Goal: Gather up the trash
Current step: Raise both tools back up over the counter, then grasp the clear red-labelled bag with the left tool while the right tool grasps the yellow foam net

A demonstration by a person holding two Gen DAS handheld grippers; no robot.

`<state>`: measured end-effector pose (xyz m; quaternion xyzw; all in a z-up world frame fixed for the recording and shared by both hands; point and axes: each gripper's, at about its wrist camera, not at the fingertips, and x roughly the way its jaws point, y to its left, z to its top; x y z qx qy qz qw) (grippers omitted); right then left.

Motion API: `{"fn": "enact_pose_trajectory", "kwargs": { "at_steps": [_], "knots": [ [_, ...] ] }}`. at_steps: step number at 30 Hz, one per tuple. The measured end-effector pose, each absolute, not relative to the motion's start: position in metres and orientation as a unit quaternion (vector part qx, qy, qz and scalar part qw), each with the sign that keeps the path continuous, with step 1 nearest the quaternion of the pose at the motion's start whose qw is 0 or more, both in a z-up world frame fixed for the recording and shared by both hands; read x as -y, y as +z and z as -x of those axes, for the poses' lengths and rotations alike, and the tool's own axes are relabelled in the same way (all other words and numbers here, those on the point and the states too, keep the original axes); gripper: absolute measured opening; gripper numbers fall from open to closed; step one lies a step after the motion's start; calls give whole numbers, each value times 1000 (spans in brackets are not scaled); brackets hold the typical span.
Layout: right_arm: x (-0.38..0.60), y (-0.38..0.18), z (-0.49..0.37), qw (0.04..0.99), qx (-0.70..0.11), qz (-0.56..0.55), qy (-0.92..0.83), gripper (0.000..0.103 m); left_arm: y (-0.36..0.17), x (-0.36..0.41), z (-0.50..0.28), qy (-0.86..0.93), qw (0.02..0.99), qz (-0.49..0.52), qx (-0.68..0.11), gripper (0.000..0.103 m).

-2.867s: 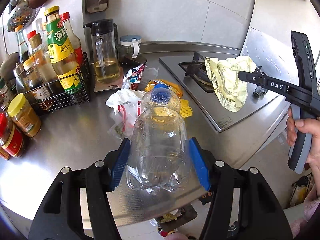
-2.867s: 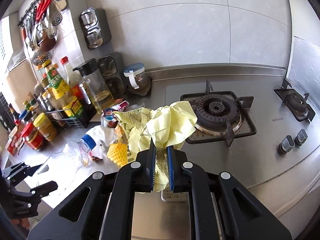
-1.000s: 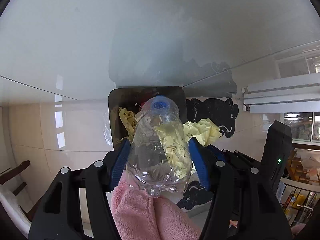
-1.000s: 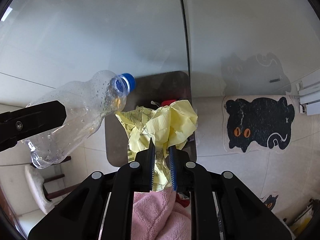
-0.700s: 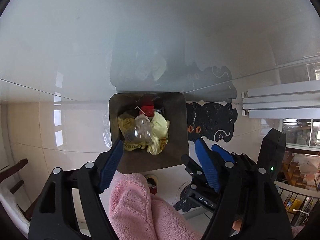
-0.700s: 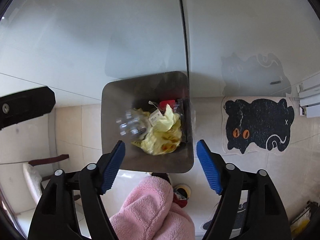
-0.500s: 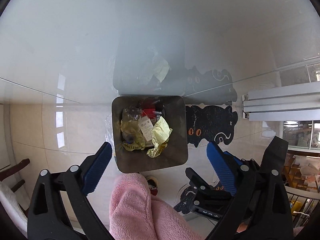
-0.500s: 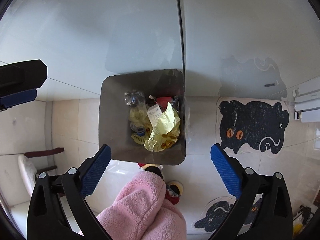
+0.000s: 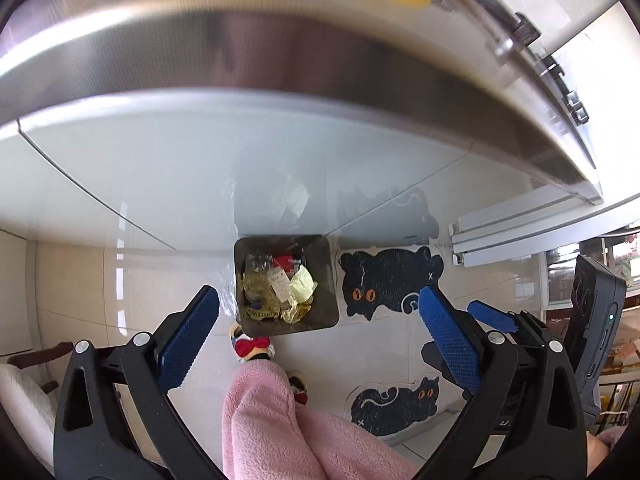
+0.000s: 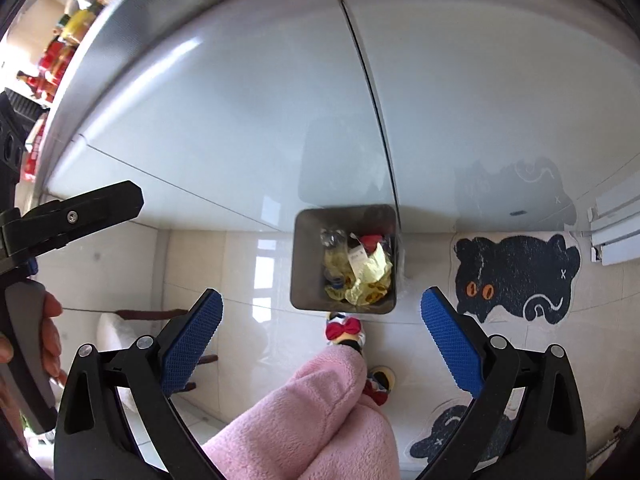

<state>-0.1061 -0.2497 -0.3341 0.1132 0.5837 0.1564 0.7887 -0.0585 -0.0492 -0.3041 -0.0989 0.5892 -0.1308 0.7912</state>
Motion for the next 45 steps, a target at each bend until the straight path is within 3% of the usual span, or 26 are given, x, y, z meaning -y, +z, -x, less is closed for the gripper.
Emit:
{"fn": "enact_pose_trajectory", "kwargs": {
  "at_steps": [8,15,22,31,37,43,44,45],
  "knots": [
    [241,-223,84,853,-480,-93,185,100,-201,21,52,-118,863,86,-484,95],
    [243,-171,21,881,-438,-74,161,100,-148,0,2,-110,893,73,-431,95],
    [234,-150,-37,902,-405,-57,141,100,-132,-5,-60,-124,890,57,-434,95],
    [207,-172,-89,902,-412,-11,130,99,-153,-4,-141,-140,872,58,-466,94],
    [192,-191,-118,893,-429,1,135,74,-178,8,-184,-155,853,44,-496,84],
    [184,-205,-133,890,-435,3,139,65,-199,16,-204,-168,840,32,-515,81],
    [183,-207,-134,888,-437,0,141,61,-201,17,-206,-170,838,32,-517,79],
    [183,-209,-136,887,-439,-2,142,50,-203,17,-208,-173,837,32,-518,73]
  ]
}}
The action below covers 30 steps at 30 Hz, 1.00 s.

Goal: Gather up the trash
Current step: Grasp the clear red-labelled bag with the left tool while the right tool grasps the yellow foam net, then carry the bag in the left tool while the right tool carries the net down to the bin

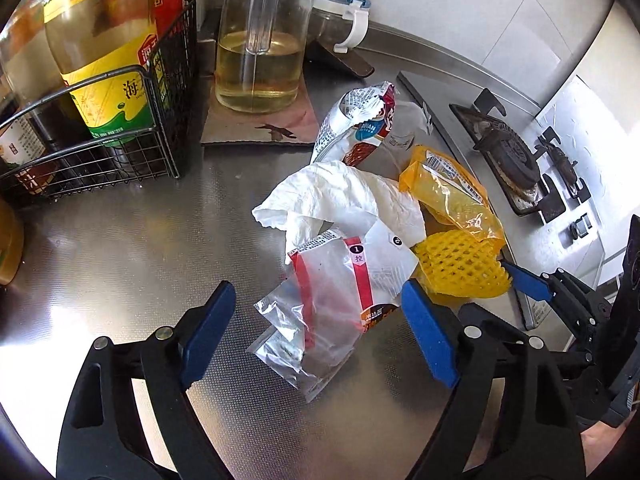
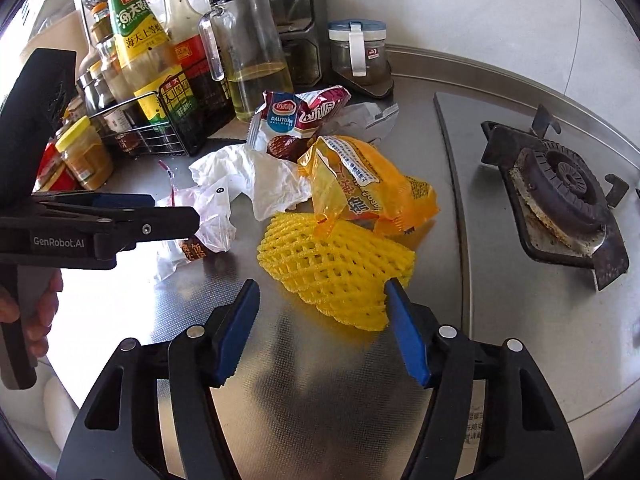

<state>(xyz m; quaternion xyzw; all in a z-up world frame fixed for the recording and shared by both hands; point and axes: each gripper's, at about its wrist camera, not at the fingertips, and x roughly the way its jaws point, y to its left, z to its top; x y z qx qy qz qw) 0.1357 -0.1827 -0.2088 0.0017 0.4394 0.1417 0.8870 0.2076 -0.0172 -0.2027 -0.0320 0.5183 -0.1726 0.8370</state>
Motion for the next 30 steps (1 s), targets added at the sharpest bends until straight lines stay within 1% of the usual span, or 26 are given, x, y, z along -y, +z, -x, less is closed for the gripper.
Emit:
{"fn": "enact_pose_trajectory", "kwargs": {
  "at_steps": [1,2,3,4,5,6,7,9,14,21,25,30],
  "knots": [
    [182,-210,-136,886,-440,-3,143,44,-204,18,-208,-176,836,32,-519,69],
    [182,-211,-136,886,-440,-3,144,36,-206,18,-208,-178,835,30,-520,61],
    [182,-213,-136,886,-440,-5,147,30,-207,19,-208,-181,833,27,-522,51],
    [182,-214,-136,884,-442,-7,152,23,-208,21,-207,-182,832,24,-524,48],
    [182,-214,-135,884,-442,-11,155,20,-209,22,-206,-183,832,23,-523,41],
    [182,-214,-133,884,-440,-13,159,16,-209,23,-205,-184,833,21,-522,30],
    [182,-213,-131,885,-437,-16,162,13,-208,24,-204,-185,833,20,-520,26],
    [183,-210,-125,886,-432,-21,167,13,-205,25,-200,-185,836,18,-516,7],
    [189,-199,-106,888,-421,-41,182,12,-195,25,-187,-189,839,28,-510,6],
    [199,-186,-67,889,-409,-49,201,13,-165,25,-142,-187,856,30,-482,5],
    [212,-179,-40,887,-394,-90,222,13,-153,25,-111,-180,862,35,-472,5],
    [217,-173,-11,897,-385,-69,206,13,-146,28,-69,-177,867,31,-464,5]
  ]
}}
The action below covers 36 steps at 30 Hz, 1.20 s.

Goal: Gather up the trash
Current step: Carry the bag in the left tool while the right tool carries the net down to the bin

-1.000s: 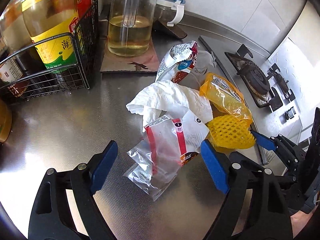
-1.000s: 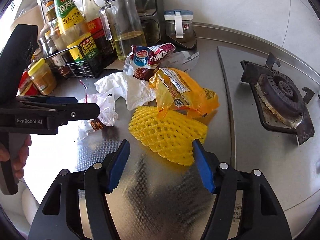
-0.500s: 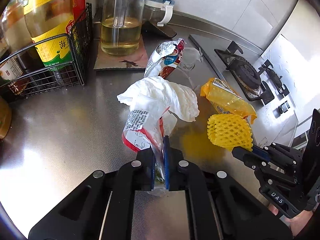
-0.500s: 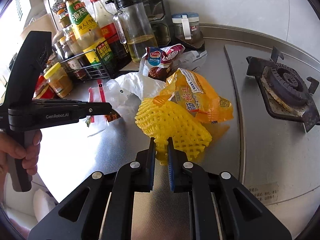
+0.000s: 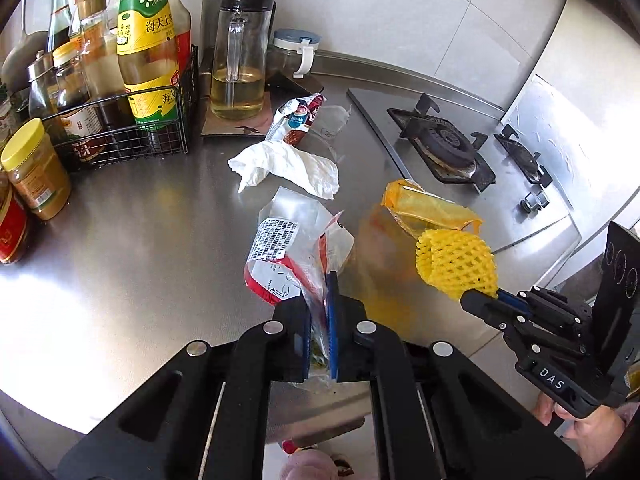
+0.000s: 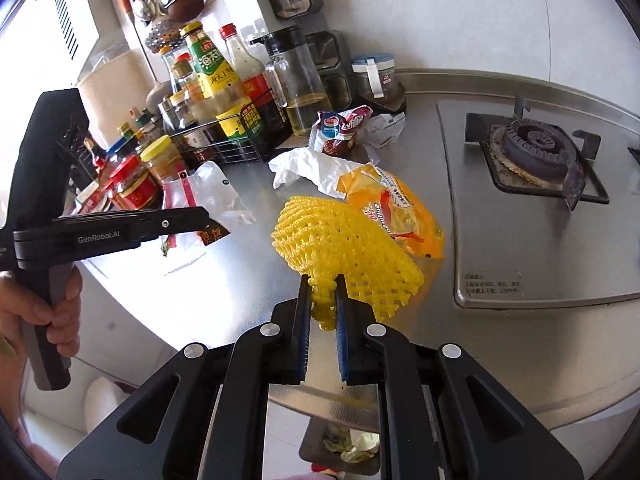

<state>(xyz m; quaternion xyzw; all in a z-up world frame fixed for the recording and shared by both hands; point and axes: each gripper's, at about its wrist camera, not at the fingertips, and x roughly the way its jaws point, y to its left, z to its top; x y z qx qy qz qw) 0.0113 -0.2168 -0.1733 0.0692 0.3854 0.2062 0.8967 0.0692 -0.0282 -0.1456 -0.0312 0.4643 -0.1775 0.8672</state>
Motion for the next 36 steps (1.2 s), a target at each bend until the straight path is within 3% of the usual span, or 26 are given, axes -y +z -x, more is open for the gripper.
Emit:
{"fn": "enact_pose_trajectory", "kwargs": {
  "at_steps": [6,20,29,36],
  "knots": [
    [214,-171,20,895,-386,-62,214,12,-141,30,-25,-175,870,30,-461,5],
    [213,-225,91,864,-449,-72,216,12,-172,35,61,-170,858,47,-483,5],
    [215,-291,118,841,-495,-78,203,13,-239,51,85,-182,824,49,-534,5],
    [213,-374,120,809,-550,-91,184,13,-326,69,86,-188,783,53,-591,5]
  ]
}}
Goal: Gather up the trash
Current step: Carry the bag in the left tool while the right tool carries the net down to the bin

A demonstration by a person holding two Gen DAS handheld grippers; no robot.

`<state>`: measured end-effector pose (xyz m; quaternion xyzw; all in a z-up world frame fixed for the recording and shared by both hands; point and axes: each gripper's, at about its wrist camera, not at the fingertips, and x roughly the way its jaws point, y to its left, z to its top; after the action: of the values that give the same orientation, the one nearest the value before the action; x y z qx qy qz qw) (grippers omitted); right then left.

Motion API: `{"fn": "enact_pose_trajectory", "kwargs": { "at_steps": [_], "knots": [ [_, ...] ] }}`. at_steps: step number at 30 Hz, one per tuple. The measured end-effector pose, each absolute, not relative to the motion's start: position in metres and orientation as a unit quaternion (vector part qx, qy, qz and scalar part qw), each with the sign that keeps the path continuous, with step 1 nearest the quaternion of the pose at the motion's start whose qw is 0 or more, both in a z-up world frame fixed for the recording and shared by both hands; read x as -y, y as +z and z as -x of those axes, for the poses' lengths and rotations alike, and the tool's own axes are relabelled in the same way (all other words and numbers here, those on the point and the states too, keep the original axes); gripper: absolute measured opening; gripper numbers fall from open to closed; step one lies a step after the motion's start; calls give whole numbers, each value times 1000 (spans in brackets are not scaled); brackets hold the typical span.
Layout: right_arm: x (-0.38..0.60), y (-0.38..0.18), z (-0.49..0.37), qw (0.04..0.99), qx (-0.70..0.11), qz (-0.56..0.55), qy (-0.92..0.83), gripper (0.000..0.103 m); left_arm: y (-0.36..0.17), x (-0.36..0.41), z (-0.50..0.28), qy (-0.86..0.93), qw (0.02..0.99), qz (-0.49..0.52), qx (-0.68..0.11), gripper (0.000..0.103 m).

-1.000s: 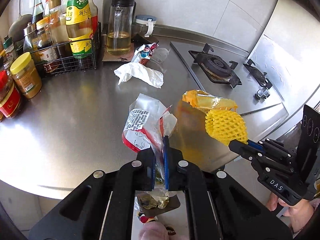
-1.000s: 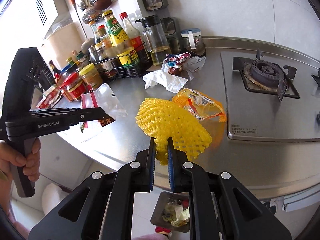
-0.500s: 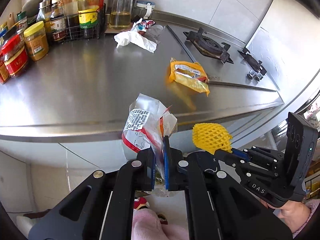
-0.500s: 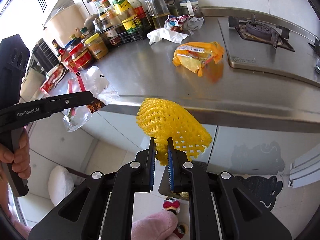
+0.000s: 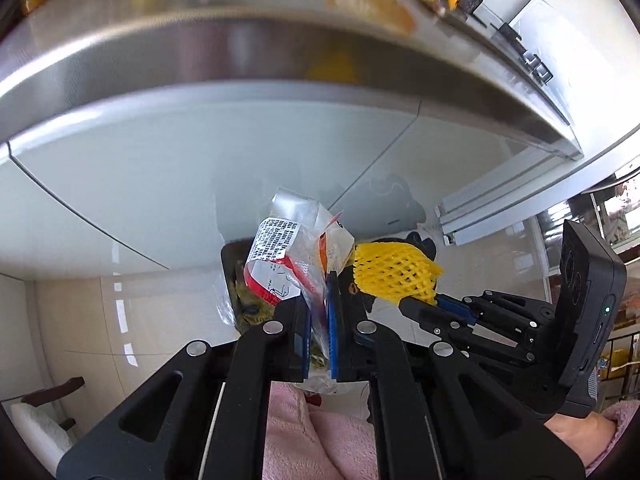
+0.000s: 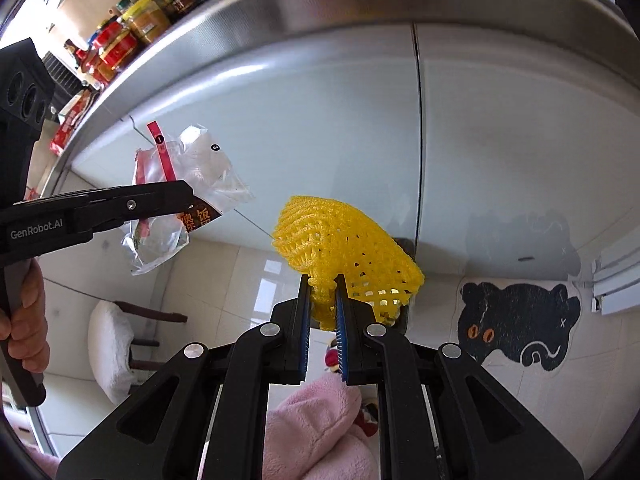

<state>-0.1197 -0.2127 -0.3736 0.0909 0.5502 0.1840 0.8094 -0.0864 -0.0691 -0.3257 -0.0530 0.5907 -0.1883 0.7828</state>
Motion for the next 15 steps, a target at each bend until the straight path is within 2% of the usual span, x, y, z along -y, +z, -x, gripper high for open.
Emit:
{"fn": "enact_pose_trajectory", "kwargs": {
  "at_steps": [9,15],
  "knots": [
    [199,-476,96,775,-604,-92,164,13,-439,82,61,-185,729,80,-654,5],
    [193,-522,76,756,-630,-81,156,14,-491,80,42,-175,701,99,-684,6]
  ]
}}
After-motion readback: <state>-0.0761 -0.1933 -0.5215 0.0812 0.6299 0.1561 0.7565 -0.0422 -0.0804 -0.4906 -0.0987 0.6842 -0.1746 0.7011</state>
